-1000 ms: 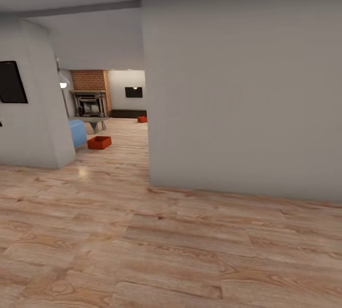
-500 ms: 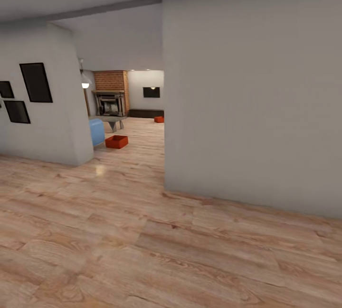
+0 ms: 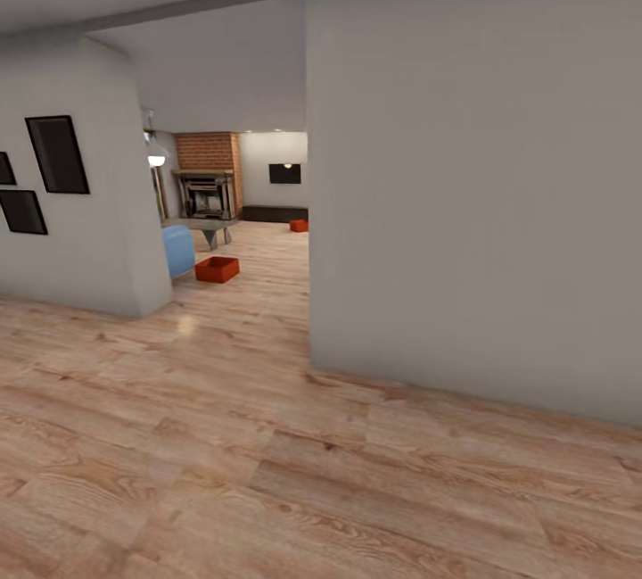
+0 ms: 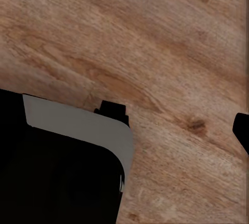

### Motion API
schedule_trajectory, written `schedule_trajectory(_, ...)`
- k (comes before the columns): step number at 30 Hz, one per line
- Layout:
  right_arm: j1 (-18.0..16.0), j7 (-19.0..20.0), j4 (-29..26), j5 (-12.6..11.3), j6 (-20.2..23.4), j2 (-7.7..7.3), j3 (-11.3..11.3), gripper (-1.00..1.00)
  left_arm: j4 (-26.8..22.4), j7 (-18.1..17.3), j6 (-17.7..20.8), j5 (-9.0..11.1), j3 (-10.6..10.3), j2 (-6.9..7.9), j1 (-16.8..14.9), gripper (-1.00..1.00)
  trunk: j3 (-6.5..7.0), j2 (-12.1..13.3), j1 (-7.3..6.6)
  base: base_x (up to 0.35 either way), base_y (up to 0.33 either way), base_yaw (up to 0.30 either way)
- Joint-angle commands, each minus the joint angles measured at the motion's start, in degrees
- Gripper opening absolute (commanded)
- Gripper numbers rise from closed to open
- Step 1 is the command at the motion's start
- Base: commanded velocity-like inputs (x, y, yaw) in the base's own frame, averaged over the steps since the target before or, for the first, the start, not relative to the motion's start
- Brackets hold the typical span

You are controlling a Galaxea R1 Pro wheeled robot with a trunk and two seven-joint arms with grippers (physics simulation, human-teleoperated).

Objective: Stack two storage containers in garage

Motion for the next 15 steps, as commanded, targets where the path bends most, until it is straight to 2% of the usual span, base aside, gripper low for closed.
schedule_trajectory(1,-0.1,0.1,0.2,0.1,-0.3,-0.02,0.1,1.0,0.0,0.0,-0.1,0.4,0.0,-0.02,0.0,1.0,-0.06,0.0,0.03,0.323,0.0,0.0)
schedule_trajectory(15,-0.1,0.1,0.2,0.2,-0.3,-0.03,0.0,1.0,0.0,0.0,-0.1,0.3,0.0,-0.1,0.0,1.0,-0.06,0.0,0.03,0.323,0.0,0.0)
